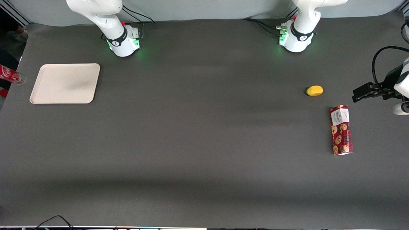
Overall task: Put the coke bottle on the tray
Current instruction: 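Lift the bottle with the right gripper and carry it over the white tray, then lower the bottle onto the tray and open the right gripper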
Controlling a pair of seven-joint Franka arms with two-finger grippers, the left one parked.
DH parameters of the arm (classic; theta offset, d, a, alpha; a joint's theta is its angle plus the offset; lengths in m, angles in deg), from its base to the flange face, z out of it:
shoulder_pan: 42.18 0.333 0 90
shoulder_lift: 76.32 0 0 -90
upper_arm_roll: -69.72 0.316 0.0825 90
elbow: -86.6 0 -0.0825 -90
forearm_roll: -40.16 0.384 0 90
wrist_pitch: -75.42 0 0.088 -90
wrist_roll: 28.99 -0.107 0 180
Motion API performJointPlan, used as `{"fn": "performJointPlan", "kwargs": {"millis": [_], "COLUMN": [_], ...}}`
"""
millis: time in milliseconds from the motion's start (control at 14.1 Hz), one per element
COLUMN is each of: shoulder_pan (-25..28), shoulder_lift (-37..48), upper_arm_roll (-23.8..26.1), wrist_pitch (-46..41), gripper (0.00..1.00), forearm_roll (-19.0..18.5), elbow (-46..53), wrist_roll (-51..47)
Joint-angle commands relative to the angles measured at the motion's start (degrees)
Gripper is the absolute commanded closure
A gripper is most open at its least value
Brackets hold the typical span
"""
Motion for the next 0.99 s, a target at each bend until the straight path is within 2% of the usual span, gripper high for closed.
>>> {"fn": "performJointPlan", "kwargs": {"millis": [0,283,424,919], "shoulder_pan": [0.7,-0.3,-2.3,-4.9], "shoulder_lift": [4.6,3.5,2.5,-0.4], "upper_arm_roll": [-4.3,-9.8,-10.5,-10.6], "wrist_pitch": [11.2,24.5,31.2,38.4], "gripper": [1.0,1.0,1.0,1.0], "forearm_roll": [-1.6,-1.5,-1.5,-0.6], "elbow": [-12.4,-20.4,-23.5,-26.7], "wrist_roll": [2.5,7.9,11.0,12.6]}}
